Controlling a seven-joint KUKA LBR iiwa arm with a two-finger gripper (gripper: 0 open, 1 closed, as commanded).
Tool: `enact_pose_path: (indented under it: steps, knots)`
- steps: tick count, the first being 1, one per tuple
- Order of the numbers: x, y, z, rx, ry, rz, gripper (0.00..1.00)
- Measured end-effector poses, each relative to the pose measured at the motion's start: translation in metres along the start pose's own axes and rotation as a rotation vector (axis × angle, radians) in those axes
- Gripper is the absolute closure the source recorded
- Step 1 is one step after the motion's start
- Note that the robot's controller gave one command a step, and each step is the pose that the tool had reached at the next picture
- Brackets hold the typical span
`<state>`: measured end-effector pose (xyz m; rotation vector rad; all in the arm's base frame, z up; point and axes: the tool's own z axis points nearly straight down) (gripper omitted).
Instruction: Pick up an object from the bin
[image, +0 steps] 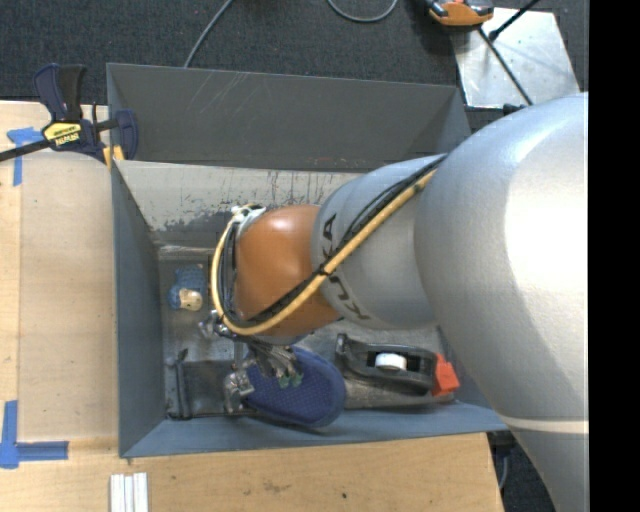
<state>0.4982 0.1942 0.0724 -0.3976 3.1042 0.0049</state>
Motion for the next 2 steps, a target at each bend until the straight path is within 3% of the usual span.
enact_pose_path:
  steps: [1, 2]
  knots:
    - [-0.005, -0.001, -0.004, -0.003, -0.014, 0.005, 1.0]
    - [-0.023, -0.026, -0.181, 0.0, 0.003, -0.559, 1.0]
